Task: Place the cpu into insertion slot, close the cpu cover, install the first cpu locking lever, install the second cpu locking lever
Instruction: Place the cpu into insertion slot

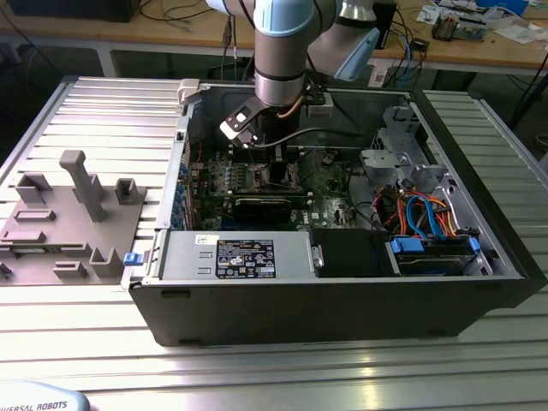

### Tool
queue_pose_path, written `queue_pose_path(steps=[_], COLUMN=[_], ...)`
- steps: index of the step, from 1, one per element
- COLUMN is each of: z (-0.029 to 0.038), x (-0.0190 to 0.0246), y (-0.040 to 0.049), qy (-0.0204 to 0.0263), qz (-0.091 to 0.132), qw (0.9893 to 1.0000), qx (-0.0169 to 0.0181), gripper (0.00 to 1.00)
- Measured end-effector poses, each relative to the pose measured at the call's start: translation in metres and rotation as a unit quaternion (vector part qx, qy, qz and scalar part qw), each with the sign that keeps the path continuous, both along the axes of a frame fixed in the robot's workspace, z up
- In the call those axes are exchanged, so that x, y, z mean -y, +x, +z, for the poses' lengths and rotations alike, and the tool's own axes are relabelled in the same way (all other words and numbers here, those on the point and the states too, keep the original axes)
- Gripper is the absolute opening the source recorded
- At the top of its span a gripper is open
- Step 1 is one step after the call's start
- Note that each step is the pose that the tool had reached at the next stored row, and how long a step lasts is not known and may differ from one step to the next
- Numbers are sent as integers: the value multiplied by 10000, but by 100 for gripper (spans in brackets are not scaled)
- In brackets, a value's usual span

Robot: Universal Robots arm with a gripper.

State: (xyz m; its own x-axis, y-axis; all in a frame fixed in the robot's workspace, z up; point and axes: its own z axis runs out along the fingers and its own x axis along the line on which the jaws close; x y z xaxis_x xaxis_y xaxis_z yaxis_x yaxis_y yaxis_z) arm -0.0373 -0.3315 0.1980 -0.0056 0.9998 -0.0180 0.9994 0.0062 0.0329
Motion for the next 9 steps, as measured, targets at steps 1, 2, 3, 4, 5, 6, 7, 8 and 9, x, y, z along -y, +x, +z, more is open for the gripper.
queue_pose_path(steps=[1,2,3,4,5,6,7,8,9], z=[0,0,0,-1,-1,-1,-1,0,0], x=[0,0,0,0,-1,-1,-1,0,0], y=[0,0,-3,-5,-9,-14,-18,-25,-28], qy=[0,0,1,1,1,2,1,1,1], qz=[-3,-9,-24,-38,-51,-64,-76,-91,-102], qw=[10000,10000,10000,10000,10000,10000,10000,10000,9999], qx=[0,0,0,1,2,2,2,0,0], gripper=[54,54,54,54,54,54,54,54,54])
